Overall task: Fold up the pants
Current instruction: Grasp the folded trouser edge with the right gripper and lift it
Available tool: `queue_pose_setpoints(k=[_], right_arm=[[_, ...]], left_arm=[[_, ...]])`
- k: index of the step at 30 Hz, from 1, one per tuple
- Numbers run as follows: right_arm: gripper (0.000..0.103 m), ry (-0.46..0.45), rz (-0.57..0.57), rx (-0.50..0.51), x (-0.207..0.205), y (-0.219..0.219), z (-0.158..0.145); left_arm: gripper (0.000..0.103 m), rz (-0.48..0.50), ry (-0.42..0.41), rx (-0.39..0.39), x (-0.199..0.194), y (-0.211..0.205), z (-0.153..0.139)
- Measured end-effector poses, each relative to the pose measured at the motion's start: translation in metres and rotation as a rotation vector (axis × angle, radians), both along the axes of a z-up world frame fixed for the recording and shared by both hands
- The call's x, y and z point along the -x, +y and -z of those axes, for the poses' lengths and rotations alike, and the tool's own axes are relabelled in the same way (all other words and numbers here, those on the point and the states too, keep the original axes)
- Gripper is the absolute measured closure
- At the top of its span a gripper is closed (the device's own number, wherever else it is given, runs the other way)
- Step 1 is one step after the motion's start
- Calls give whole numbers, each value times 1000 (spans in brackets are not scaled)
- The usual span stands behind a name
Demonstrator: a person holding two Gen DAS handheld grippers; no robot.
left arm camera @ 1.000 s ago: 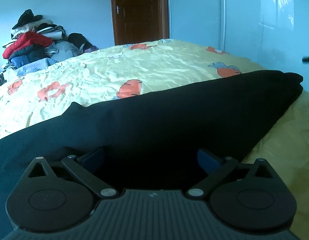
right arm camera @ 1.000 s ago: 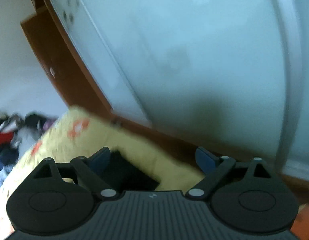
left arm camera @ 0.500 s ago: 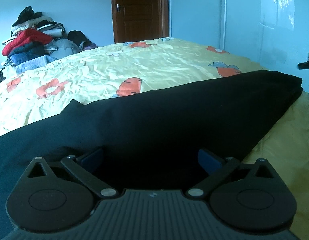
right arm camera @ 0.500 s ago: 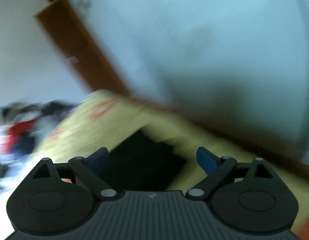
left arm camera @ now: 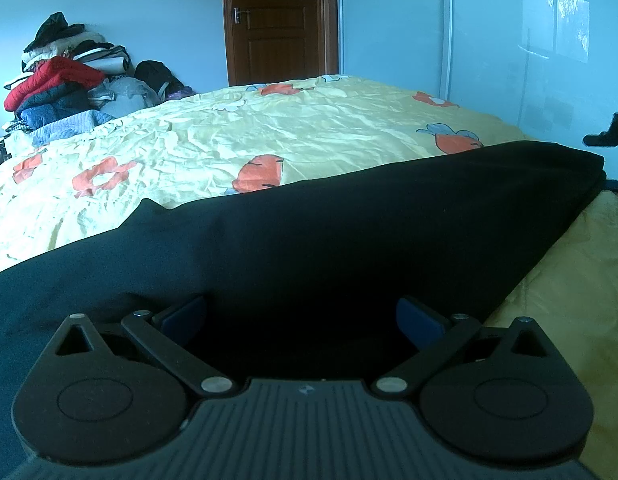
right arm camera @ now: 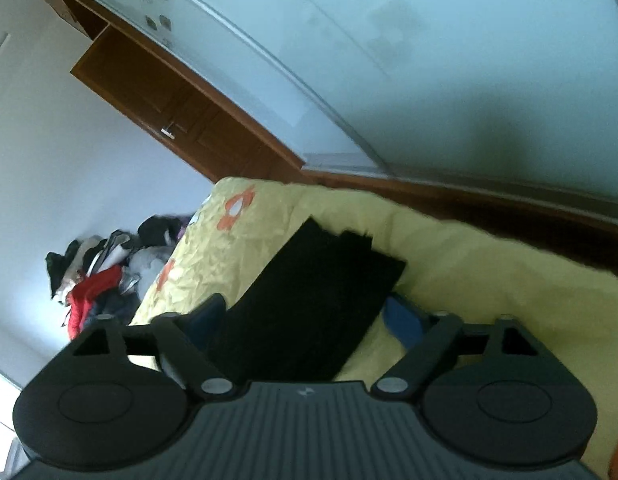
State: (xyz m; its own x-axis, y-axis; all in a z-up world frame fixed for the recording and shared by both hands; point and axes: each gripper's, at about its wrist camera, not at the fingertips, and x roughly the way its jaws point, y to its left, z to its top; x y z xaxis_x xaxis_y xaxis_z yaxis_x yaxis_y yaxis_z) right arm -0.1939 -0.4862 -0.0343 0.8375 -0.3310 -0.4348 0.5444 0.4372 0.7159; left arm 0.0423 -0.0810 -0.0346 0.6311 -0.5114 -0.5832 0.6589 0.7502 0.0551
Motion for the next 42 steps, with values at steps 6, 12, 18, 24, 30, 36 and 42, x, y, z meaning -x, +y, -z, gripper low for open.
queue_pose_setpoints(k=[6, 12, 18, 24, 30, 36, 42], right_arm=[[89, -3, 31, -15, -10, -10, 12], [94, -56, -72, 142, -29, 17, -26], [94, -88, -328, 367, -92, 83, -77], [94, -46, -762, 474, -168, 198, -73], [94, 90, -1036, 524, -200, 274, -32], [94, 153, -1108, 550, -202, 284, -23], [88, 177, -1169, 596, -187, 294, -16]], left_arm=[[0, 0, 1, 2, 0, 0, 0], [3, -26, -52, 17, 6, 5, -7], [1, -73, -108, 34, 8, 24, -25], [1, -156, -101, 1, 3, 46, -25], [1, -188, -96, -8, 6, 62, -21], [1, -196, -101, 8, 9, 61, -23], [1, -200, -119, -3, 8, 59, -23]])
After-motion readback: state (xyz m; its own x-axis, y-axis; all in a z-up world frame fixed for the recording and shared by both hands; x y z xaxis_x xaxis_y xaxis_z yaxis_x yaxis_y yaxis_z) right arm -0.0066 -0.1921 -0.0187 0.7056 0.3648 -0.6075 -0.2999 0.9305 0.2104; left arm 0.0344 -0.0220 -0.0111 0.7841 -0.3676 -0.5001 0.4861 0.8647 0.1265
